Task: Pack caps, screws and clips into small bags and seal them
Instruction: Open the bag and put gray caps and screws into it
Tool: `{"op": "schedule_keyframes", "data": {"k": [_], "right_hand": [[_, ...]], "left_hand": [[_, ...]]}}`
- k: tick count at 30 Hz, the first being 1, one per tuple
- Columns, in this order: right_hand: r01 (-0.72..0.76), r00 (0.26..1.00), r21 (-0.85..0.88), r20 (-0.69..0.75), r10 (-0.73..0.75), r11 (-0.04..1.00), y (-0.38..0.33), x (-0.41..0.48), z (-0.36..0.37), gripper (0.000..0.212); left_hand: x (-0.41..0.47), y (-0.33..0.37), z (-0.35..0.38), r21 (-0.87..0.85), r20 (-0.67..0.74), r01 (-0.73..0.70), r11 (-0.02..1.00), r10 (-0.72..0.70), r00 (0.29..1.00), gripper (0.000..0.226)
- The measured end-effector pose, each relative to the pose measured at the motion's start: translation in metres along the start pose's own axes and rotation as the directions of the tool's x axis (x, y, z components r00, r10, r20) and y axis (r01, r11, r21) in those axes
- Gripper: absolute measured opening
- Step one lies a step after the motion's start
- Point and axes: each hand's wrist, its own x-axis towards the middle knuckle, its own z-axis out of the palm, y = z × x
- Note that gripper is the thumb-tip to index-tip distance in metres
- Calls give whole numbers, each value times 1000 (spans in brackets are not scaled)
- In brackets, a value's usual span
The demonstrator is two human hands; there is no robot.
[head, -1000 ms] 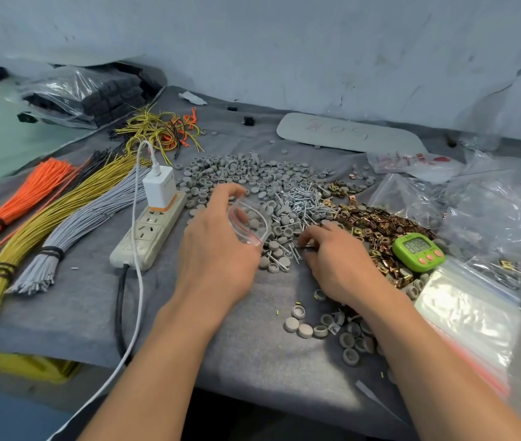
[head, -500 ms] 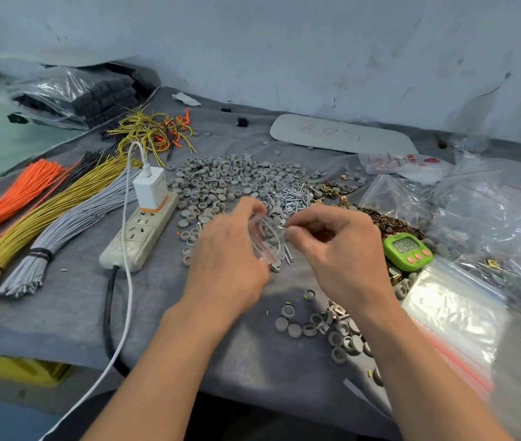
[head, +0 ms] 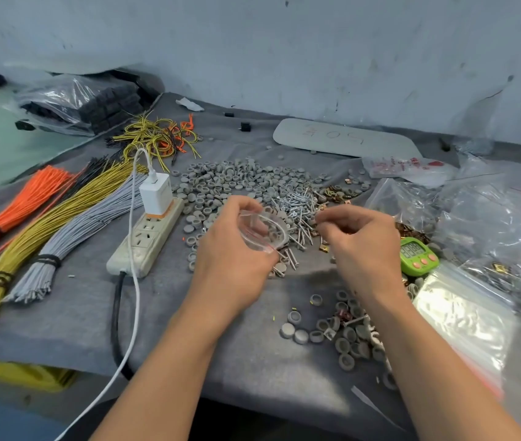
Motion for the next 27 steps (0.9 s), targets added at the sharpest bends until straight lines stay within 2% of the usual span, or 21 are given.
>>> {"op": "schedule_keyframes", "data": {"k": [2, 4, 5, 9, 13, 15, 16, 19, 21, 22, 25, 27], "right_hand": [[-46, 983, -271, 159, 92, 962, 4, 1, 7, 16], [26, 946, -491, 293, 137, 871, 5, -2, 16, 5], [56, 931, -557, 328, 158, 828, 4, -5, 20, 7], [87, 938, -634, 313, 152, 769, -2, -12, 29, 7], [33, 965, -708, 205, 161, 706, -2, -12, 30, 13], [12, 981, -687, 151, 126, 727, -2, -12, 25, 13], [-1, 989, -640, 115, 97, 769, -2, -13, 22, 13], [19, 1000, -344, 13, -15, 939, -4, -16, 13, 17], [105, 994, -107, 25, -103, 989, -8, -17, 11, 17], [151, 987, -44, 58, -149, 988, -12, -19, 10, 17], [294, 950, -101, 138, -279, 951, -20, -26, 16, 25], [361, 927, -138, 164, -338, 922, -20, -27, 22, 21]], "left_hand": [[3, 0, -4, -147, -27, 50, 988, -55, 998, 52], [5, -1, -6, -280, -48, 67, 958, -84, 995, 52], [6, -2, -7, -325, -65, 64, 944, -89, 994, 53], [5, -3, -11, -329, -95, 58, 942, -94, 991, 55], [3, -4, -15, -146, -90, 40, 989, -53, 995, 54], [1, -4, -17, -38, -89, 26, 999, -30, 996, 57], [0, -3, -17, 11, -85, 24, 1000, -23, 996, 59], [-2, -2, -14, 183, -45, -6, 983, 14, 999, 63], [-4, 0, -9, 261, -19, -42, 965, 49, 999, 63], [-6, 1, -5, 284, -11, -56, 957, 62, 998, 64], [-12, 5, 5, 279, 43, -122, 953, 115, 993, 64], [-14, 7, 9, 246, 96, -164, 955, 144, 985, 58]]}}
